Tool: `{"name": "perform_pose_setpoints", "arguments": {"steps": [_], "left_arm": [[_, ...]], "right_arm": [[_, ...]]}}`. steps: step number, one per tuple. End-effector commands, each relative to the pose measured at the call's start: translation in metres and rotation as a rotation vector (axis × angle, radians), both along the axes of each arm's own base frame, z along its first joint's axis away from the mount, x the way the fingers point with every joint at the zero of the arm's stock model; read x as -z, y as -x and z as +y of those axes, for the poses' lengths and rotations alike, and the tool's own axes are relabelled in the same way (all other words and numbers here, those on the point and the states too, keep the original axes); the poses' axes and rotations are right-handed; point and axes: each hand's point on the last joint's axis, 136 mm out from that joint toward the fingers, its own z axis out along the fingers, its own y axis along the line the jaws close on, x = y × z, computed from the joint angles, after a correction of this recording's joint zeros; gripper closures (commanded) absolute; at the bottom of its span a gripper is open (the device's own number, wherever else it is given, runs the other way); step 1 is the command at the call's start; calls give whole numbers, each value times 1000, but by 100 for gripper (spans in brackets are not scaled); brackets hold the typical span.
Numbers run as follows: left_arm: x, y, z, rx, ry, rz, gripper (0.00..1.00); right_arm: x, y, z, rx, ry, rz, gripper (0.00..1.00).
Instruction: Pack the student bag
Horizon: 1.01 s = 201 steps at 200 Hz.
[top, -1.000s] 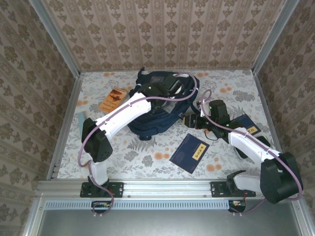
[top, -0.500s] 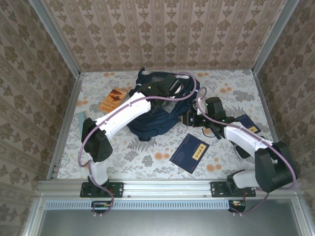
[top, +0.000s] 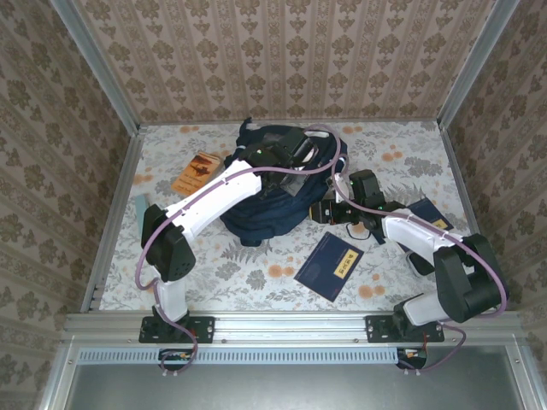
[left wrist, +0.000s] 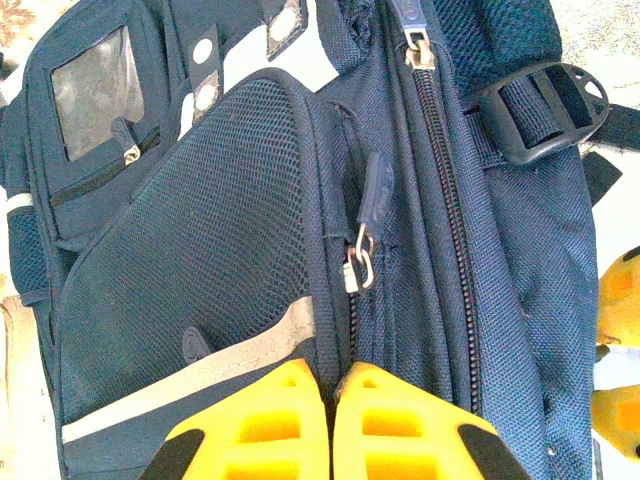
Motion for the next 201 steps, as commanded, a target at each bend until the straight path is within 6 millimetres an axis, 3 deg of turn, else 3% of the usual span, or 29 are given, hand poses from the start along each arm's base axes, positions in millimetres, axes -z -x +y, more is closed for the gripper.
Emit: {"name": "perform_pose_setpoints", "arguments": {"steps": [1, 28, 56, 82, 89, 137, 162, 185, 201], "left_arm": [[-43, -16, -12, -19, 123, -103, 100], [-43, -16, -13, -18, 123, -103, 100], [-40, -18, -13, -28, 124, -98, 100], [-31, -24, -12, -59, 126, -82, 100], [-27, -26, -12, -73, 128, -72, 100], [-15, -38, -13, -201, 235, -6, 100], [-14, -40, -18, -243, 325, 37, 100], [-14, -40, -24, -253, 404, 79, 100], [-13, -40, -24, -258, 432, 101, 100]], "right_arm": [[-3, -9, 0, -3, 38, -43, 55], [-5, -5, 8, -44, 19, -45, 65], [-7, 0, 12, -72, 29, -54, 87], [-5, 10, 13, -61, 75, -73, 96], [-17, 15, 15, -63, 70, -113, 98], [-24, 42, 42, -107, 45, -230, 100], [-27, 57, 69, -189, 10, -256, 100], [-32, 64, 90, -240, -34, -265, 100], [-38, 65, 95, -234, -82, -269, 100]]}}
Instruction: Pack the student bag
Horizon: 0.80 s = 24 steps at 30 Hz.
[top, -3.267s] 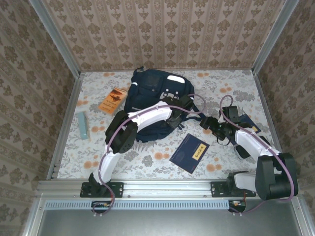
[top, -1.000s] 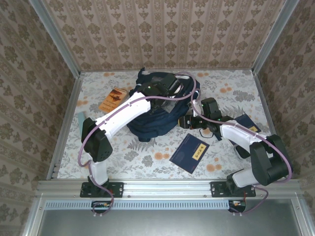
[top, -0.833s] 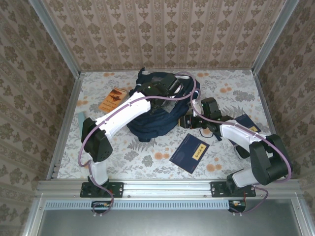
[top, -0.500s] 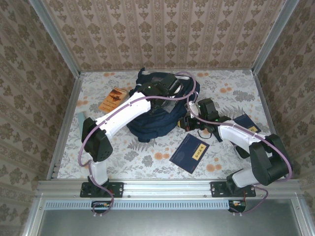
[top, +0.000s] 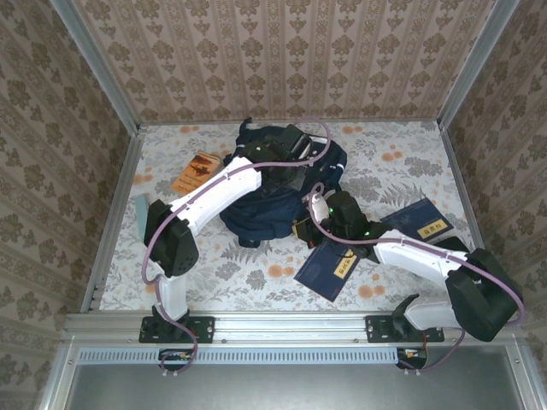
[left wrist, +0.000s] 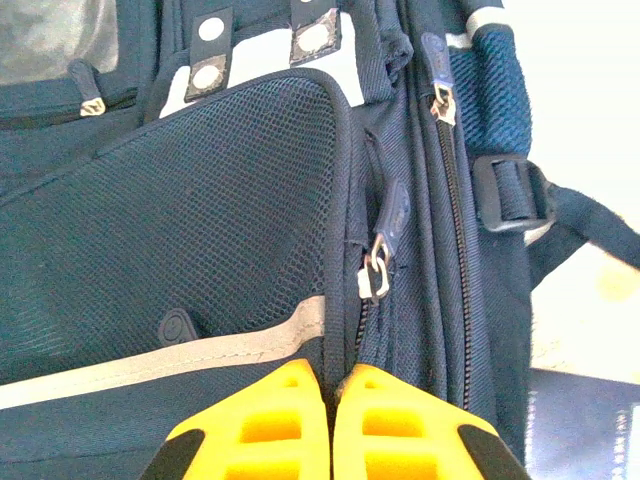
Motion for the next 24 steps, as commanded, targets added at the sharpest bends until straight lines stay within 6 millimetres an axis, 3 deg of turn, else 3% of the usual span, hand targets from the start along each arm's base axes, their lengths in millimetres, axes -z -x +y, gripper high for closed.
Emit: {"name": "perform_pose_setpoints", "arguments": {"steps": [1, 4, 13, 16, 20, 24], "left_arm": [[-32, -26, -14, -86, 204, -65, 100], [-31, -27, -9, -91, 226, -44, 100], [-32, -19, 3, -56, 263, -24, 100], [-34, -18, 4, -47, 264, -29, 100], [-39, -16, 3, -34, 275, -32, 100], [-42, -13, 1, -17, 289, -27, 100]], "right_arm": [[-23, 10, 26, -76, -123, -25, 100], [-26, 5, 16, -5, -137, -19, 96], [-35, -19, -74, 437, -231, 137, 48], [-37, -26, -96, 563, -287, 241, 38], [-36, -37, -101, 651, -361, 397, 38], [-31, -50, -81, 648, -449, 540, 38]]}}
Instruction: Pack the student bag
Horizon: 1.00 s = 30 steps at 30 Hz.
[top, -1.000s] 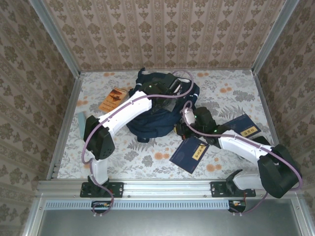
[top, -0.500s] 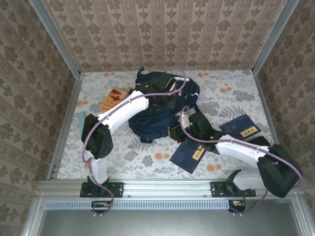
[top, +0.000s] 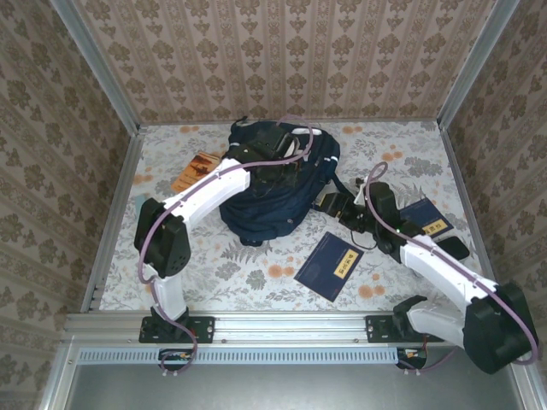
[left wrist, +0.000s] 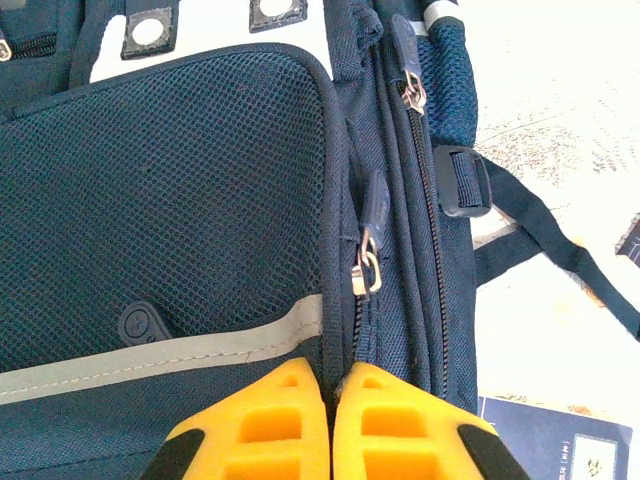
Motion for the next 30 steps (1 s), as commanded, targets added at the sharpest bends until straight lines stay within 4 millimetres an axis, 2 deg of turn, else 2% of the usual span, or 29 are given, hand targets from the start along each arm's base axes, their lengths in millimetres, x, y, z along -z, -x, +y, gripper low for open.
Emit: {"name": "perform_pose_setpoints", "arguments": {"steps": [1, 5, 8, 12, 17, 20, 21, 24, 26, 27, 30], "left_arm": [[-52, -1, -8, 21, 128, -91, 100], [-51, 2, -8, 27, 134, -81, 100], [-51, 4, -9, 36, 139, -75, 100], [-50, 7, -11, 47, 146, -65, 100], [-55, 9, -12, 55, 160, -65, 100], [-60, 10, -7, 43, 158, -76, 100], [-62, 10, -3, 28, 147, -80, 96], [-66, 10, 17, -45, 120, -80, 70], [-68, 16, 28, -67, 124, -88, 55], [-69, 21, 35, -80, 126, -93, 49], [-62, 40, 54, -116, 136, -70, 42]], "right_arm": [[-3, -8, 23, -3, -172, 128, 38], [-7, -24, 41, -39, -230, 124, 45], [-11, -32, 50, -58, -234, 115, 46], [-3, -42, 60, -77, -250, 132, 49], [8, -48, 71, -99, -275, 164, 63], [12, -51, 76, -109, -291, 168, 75], [12, -52, 76, -109, -294, 165, 80], [6, -55, 77, -110, -305, 141, 91], [-1, -57, 78, -115, -310, 121, 95], [-5, -58, 79, -118, -314, 109, 96], [-17, -62, 81, -128, -327, 77, 98]]}}
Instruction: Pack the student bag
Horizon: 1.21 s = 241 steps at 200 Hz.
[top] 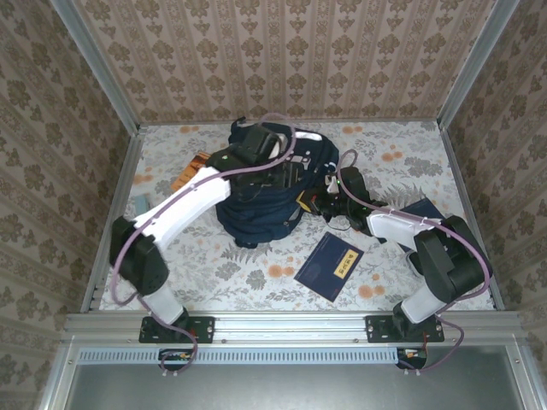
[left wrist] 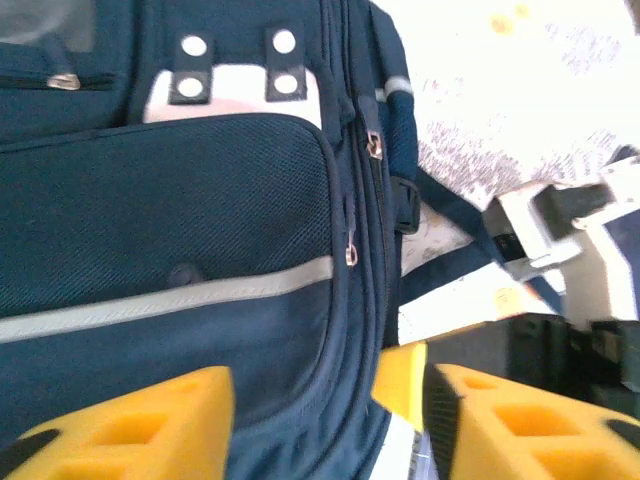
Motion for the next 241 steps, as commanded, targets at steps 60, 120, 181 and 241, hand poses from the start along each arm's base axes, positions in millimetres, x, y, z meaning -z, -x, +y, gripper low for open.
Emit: {"name": "perform_pose_setpoints", "arguments": {"steps": [60, 120, 181, 241], "left_arm": [[41, 89, 21, -57, 125, 86, 43], [78, 93, 5, -139, 116, 114, 52], [100, 80, 21, -260, -2, 108, 61], [107, 78, 21, -266, -17, 109, 71]], "right_arm": [[-79, -20, 26, -40, -136, -193, 100], [-86, -13, 38, -69, -145, -196, 100], [-88, -8, 45, -87, -145, -195, 100], [-90, -5, 49, -101, -143, -198, 100]]}}
